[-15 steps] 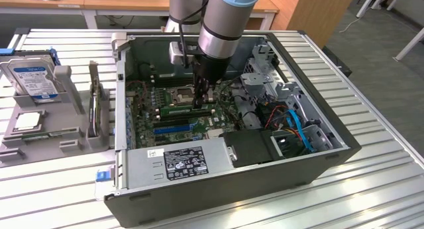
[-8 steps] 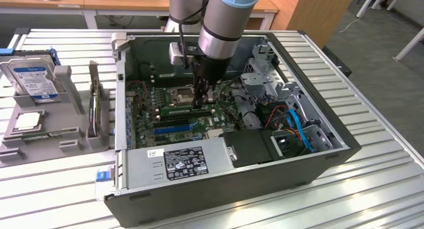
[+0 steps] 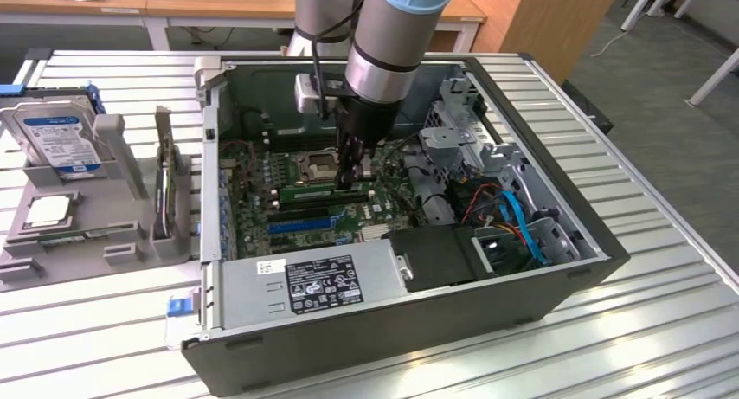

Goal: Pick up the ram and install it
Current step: 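Insert the ram into the slot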

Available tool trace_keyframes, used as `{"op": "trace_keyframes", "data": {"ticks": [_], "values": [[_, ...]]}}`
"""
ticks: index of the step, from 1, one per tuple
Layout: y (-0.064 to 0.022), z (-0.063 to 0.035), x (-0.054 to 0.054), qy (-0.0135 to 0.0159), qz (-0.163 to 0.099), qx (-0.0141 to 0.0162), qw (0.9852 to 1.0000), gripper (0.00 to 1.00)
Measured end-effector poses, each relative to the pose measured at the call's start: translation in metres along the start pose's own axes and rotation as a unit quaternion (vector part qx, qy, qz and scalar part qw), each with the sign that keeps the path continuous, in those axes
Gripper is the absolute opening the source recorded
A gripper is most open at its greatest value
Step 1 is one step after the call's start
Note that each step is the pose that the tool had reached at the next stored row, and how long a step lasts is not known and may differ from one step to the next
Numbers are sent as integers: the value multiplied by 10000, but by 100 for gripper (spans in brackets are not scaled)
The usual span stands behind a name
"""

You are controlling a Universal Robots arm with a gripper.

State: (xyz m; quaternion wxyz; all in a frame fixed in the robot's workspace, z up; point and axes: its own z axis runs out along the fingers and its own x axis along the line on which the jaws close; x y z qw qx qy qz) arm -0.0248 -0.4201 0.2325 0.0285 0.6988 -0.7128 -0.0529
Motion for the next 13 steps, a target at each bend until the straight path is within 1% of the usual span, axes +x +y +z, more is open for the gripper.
{"op": "trace_keyframes", "data": {"ticks": [13], "values": [[-2,14,0,0,0,0,10000,11]]}}
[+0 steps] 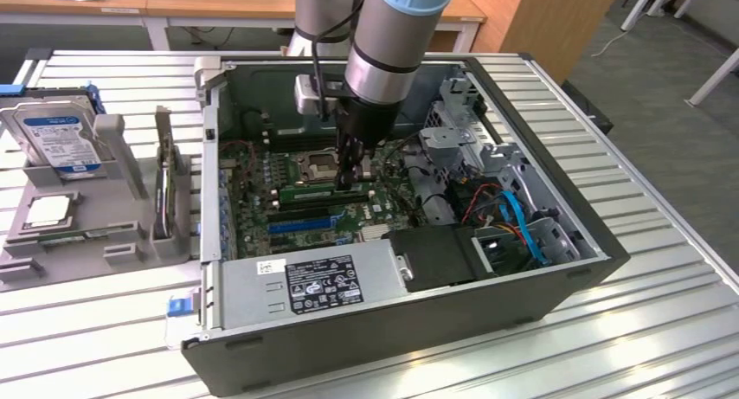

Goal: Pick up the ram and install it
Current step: 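Insert the ram into the slot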

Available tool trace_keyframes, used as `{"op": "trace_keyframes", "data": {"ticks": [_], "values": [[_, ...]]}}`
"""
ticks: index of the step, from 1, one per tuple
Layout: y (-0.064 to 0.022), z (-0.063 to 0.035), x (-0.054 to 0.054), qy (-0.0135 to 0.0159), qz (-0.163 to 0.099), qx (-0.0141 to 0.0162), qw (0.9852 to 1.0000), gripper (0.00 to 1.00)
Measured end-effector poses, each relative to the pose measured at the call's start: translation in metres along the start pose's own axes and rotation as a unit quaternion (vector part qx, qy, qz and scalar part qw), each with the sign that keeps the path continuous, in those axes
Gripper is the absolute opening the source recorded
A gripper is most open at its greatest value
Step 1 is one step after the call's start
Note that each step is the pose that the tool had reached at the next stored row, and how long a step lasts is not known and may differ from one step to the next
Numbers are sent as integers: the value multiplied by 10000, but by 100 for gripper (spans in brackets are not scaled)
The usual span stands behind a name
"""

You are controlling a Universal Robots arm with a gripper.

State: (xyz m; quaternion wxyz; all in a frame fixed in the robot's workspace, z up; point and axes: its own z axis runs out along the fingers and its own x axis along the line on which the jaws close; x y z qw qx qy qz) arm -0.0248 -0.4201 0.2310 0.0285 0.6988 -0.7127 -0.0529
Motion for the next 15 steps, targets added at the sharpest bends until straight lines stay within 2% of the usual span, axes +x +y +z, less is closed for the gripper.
{"op": "trace_keyframes", "data": {"ticks": [15], "values": [[-1,7,-3,0,0,0,10000,11]]}}
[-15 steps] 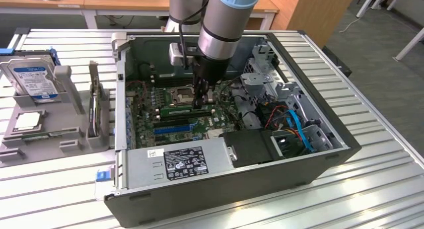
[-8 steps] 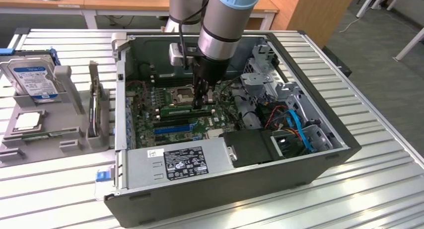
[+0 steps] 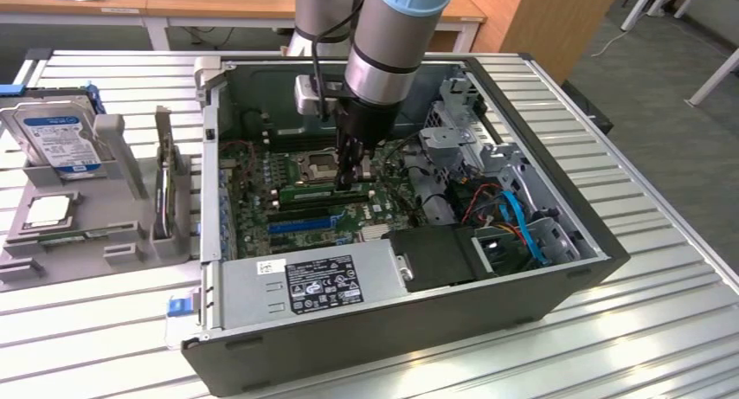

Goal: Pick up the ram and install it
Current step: 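Insert the ram into the slot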

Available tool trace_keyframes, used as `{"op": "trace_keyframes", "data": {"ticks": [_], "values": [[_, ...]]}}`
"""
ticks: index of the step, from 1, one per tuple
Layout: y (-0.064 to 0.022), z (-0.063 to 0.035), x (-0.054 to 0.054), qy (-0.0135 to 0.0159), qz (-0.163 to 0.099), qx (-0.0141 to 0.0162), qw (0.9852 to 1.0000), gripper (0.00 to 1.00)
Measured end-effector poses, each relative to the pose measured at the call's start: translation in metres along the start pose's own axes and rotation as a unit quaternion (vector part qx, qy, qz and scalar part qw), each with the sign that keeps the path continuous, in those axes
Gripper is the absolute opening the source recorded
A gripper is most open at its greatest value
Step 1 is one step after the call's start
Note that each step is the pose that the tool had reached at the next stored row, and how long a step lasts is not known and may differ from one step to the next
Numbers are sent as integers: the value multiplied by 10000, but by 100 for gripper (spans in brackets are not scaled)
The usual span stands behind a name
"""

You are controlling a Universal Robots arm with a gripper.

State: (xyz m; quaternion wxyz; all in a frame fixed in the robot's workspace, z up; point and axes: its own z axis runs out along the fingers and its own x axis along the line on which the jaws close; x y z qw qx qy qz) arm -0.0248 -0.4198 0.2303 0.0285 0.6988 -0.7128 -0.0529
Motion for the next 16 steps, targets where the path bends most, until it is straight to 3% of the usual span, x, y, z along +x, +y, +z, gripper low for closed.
{"op": "trace_keyframes", "data": {"ticks": [16], "values": [[-6,15,0,1,0,0,10000,11]]}}
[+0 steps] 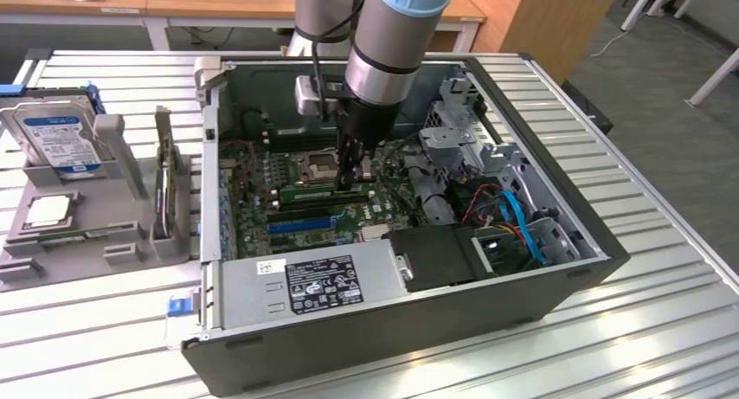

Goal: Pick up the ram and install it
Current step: 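Insert the ram into the slot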

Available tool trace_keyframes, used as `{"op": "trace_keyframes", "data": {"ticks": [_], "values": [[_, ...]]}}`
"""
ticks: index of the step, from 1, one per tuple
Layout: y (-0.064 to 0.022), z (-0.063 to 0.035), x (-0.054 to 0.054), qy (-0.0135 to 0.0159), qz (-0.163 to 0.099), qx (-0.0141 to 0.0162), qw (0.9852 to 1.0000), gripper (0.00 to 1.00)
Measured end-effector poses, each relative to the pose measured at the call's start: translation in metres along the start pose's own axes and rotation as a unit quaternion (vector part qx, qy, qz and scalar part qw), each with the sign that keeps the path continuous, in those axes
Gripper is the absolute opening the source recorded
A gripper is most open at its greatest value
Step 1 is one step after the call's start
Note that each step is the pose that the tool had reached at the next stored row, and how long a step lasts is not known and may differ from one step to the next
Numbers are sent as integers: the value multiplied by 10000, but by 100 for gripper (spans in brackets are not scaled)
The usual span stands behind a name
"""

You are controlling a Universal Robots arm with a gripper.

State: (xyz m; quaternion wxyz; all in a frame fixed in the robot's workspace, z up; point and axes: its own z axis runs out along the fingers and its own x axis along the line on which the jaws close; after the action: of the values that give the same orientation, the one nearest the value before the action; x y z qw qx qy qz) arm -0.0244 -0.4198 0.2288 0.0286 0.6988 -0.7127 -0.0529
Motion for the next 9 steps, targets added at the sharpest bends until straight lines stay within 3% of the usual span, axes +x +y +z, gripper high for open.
{"op": "trace_keyframes", "data": {"ticks": [9], "values": [[-3,0,0,2,-25,-1,10000,11]]}}
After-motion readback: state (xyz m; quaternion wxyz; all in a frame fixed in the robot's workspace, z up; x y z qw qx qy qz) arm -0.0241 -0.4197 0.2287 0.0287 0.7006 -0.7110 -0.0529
